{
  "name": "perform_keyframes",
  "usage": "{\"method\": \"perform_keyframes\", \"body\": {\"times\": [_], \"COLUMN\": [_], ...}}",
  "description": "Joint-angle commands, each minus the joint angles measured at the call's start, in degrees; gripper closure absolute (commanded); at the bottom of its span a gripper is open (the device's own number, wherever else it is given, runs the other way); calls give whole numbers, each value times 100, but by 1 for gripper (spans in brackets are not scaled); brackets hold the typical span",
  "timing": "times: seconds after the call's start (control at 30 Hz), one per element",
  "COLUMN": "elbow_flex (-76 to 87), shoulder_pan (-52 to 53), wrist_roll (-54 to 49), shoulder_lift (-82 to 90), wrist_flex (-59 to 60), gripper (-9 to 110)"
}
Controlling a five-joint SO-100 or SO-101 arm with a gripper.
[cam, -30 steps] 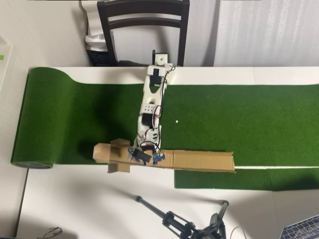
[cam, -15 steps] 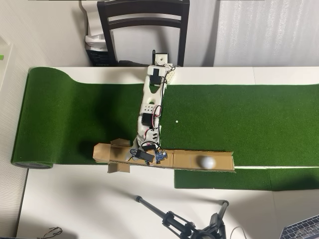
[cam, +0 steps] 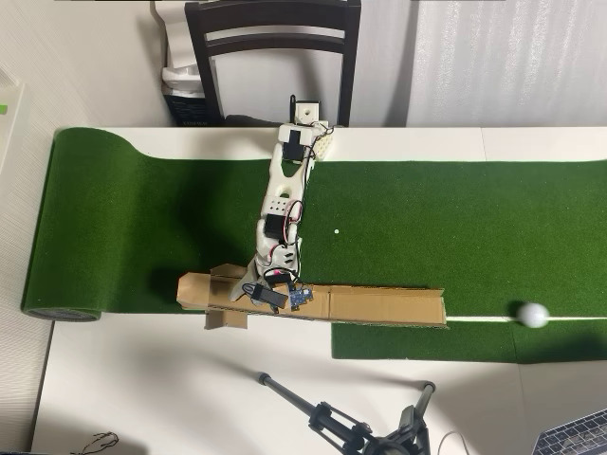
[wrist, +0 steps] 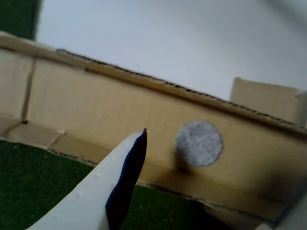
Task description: Pick up the golf ball and place it on the gray mark at the back.
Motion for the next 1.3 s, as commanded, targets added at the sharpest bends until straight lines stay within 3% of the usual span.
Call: {"method": "perform_keyframes", "body": {"times": [0.0, 0.27, 0.67, 1.27], "elbow_flex": [-554, -712, -1107, -1020], "shoulder_pan": [44, 97, -26, 536], "wrist_roll": [-70, -70, 114, 35], "shoulder_lift": [782, 958, 3560, 6882], "wrist_flex": [62, 255, 492, 2698], "gripper": [48, 48, 48, 48]}}
